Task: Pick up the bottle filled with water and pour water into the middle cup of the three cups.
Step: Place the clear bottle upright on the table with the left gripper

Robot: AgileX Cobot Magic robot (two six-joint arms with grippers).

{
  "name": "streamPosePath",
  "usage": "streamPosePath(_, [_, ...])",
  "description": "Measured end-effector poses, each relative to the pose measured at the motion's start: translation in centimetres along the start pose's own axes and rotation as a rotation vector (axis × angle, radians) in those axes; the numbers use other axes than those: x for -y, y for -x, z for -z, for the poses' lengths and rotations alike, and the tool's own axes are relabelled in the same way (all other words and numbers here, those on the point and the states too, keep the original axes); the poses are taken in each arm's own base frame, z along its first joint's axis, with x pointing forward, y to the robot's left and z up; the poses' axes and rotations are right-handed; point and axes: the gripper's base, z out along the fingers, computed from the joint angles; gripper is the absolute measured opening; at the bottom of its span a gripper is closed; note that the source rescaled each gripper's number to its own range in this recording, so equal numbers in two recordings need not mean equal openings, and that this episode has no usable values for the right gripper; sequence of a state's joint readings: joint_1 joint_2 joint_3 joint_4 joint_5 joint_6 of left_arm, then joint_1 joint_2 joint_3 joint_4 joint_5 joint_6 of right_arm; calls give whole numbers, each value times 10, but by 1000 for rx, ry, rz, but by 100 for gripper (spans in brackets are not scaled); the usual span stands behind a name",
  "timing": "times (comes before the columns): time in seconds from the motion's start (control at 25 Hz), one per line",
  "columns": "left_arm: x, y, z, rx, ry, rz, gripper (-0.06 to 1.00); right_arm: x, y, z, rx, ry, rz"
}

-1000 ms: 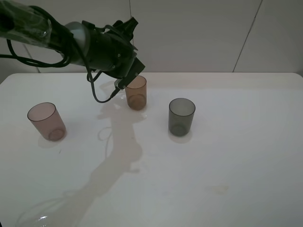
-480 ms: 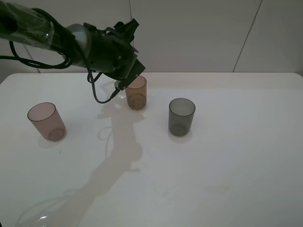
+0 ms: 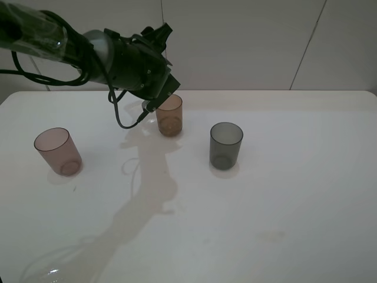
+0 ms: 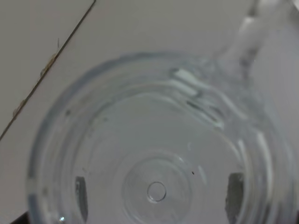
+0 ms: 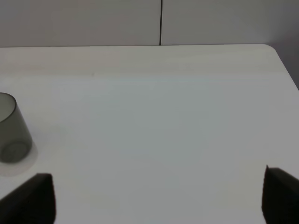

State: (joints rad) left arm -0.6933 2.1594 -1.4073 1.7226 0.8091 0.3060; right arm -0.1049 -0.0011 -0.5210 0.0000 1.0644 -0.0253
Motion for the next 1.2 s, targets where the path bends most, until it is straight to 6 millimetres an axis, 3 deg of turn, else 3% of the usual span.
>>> streamPosePath(0.84, [0,0,0,0,1,19,1,0,0,0,0,0,0])
streamPosePath(1.04, [-6,-12,11,24,-38,211,1,0,0,0,0,0,0])
streamPosePath(1.2, [-17,-33,29,53,-63,523,1,0,0,0,0,0,0])
